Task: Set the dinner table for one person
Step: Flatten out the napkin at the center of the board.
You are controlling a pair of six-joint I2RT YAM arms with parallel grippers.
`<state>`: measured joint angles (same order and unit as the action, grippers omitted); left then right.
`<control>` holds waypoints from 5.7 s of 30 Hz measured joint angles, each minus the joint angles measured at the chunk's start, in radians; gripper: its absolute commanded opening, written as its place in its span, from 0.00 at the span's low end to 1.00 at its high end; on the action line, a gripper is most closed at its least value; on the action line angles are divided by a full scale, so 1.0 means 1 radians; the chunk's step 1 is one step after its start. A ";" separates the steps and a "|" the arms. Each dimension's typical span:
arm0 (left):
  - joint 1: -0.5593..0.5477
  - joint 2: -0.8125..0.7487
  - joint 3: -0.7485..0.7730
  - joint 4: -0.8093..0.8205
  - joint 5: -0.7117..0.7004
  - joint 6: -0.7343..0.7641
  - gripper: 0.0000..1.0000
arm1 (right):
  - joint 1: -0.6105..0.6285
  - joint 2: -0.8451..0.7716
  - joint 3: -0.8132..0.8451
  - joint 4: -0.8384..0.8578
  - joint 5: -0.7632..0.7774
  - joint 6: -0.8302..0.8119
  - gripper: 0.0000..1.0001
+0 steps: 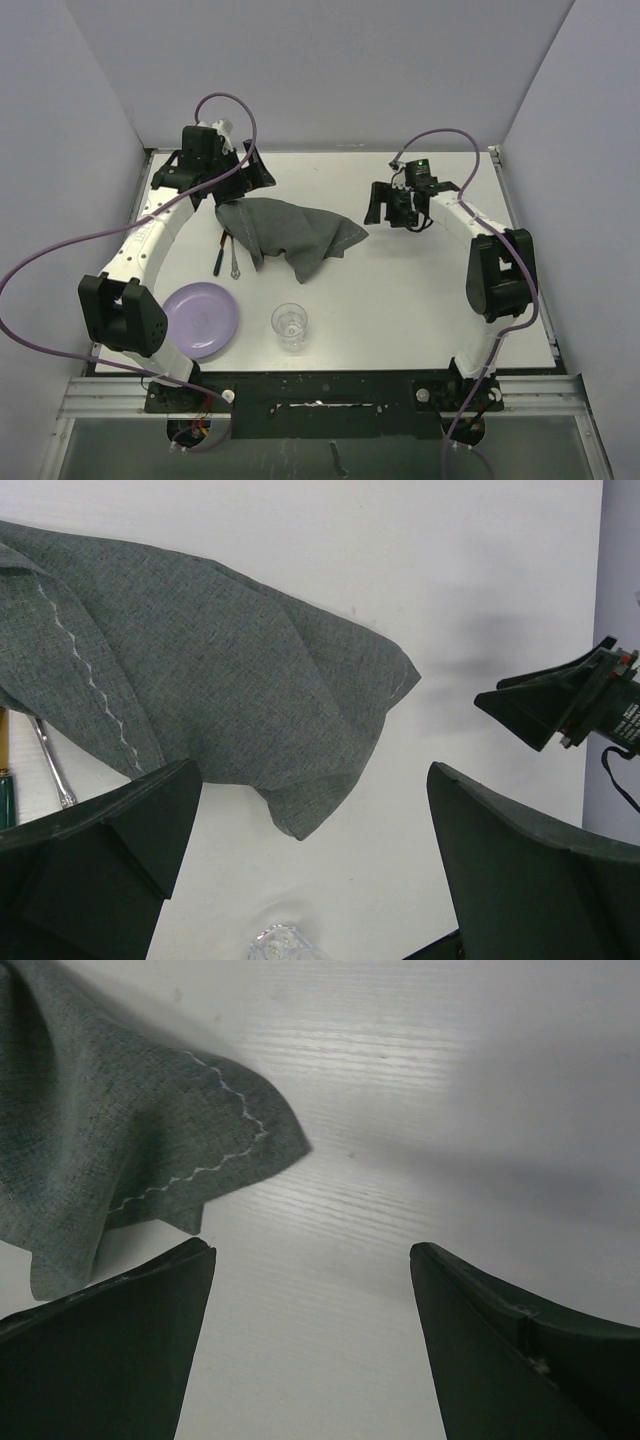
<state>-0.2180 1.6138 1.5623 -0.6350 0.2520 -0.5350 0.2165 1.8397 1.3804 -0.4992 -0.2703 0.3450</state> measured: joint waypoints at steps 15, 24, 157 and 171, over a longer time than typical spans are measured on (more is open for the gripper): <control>0.038 -0.066 -0.019 -0.022 -0.038 0.023 0.98 | 0.066 0.124 0.100 0.035 -0.081 0.000 0.79; 0.063 -0.143 -0.035 -0.030 -0.040 0.024 0.98 | 0.067 0.244 0.121 0.042 -0.083 0.004 0.74; -0.166 0.222 -0.360 0.917 0.604 -0.246 0.93 | 0.180 0.155 0.462 -0.611 1.420 0.005 0.74; -0.180 0.274 -0.342 0.915 0.603 -0.188 0.65 | 0.293 -0.156 0.272 -0.418 0.858 -0.085 0.63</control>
<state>-0.3985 1.8874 1.2205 0.2802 0.8547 -0.7227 0.5091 1.6840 1.6527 -0.9176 0.5873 0.2596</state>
